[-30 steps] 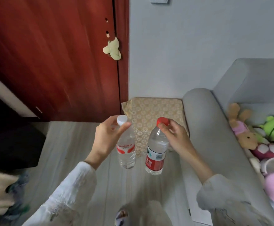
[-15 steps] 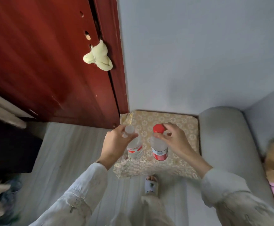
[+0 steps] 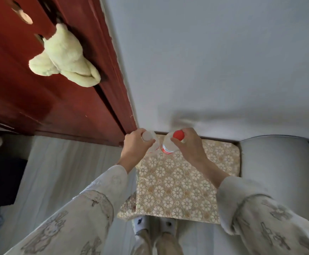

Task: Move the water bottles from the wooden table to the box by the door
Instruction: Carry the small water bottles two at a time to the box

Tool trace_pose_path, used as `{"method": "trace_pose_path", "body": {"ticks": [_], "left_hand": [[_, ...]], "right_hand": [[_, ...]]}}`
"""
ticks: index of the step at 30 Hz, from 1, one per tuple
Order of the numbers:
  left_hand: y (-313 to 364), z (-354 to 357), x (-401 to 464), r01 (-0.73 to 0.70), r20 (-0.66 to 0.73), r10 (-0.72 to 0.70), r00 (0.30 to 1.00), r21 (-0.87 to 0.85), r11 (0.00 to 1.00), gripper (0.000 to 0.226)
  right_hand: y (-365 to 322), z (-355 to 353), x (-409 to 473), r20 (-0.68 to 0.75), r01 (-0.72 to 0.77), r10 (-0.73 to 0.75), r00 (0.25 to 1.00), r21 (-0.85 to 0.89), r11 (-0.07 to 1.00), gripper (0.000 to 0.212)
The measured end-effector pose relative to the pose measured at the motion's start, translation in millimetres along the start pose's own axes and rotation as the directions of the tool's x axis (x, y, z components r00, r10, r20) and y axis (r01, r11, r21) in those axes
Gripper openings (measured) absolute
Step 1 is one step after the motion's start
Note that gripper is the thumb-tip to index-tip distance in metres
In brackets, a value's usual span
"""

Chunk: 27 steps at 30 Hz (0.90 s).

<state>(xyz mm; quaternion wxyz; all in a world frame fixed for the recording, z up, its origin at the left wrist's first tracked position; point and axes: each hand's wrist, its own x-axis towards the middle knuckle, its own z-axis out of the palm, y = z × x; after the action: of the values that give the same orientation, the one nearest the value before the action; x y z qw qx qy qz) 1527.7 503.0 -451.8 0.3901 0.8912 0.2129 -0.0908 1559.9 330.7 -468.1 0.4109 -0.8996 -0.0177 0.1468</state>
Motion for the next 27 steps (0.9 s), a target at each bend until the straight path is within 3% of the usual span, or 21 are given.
{"method": "trace_pose_path", "body": {"ticks": [14,16,19,22,24,27], "left_hand": [[9,40,72,-0.036,-0.015,0.034,0.999,-0.137,0.990,0.017],[10,42,73,-0.033,0.003,0.034,0.999,-0.168,0.985,0.022],[13,41,74,0.067,0.051,-0.056,0.997,-0.253,0.965,0.048],[20,35,71,0.185,0.115,-0.152,0.982,-0.372,0.910,0.067],[25,30,63,0.228,0.144,-0.187,0.972,-0.368,0.901,0.074],[34,17,37,0.237,0.145,-0.199,0.969,-0.318,0.918,0.070]], "right_hand": [[10,26,64,-0.080,-0.032,0.040,0.996,0.098,0.995,0.027],[8,26,65,-0.053,-0.054,0.062,0.997,0.129,0.990,0.028],[4,21,67,0.025,-0.130,0.128,0.992,0.199,0.971,0.033],[-3,15,61,0.081,-0.237,0.223,0.971,0.279,0.931,0.052],[-8,8,52,0.111,-0.281,0.259,0.959,0.298,0.912,0.058],[-15,-8,30,0.182,-0.319,0.277,0.943,0.273,0.908,0.049]]}}
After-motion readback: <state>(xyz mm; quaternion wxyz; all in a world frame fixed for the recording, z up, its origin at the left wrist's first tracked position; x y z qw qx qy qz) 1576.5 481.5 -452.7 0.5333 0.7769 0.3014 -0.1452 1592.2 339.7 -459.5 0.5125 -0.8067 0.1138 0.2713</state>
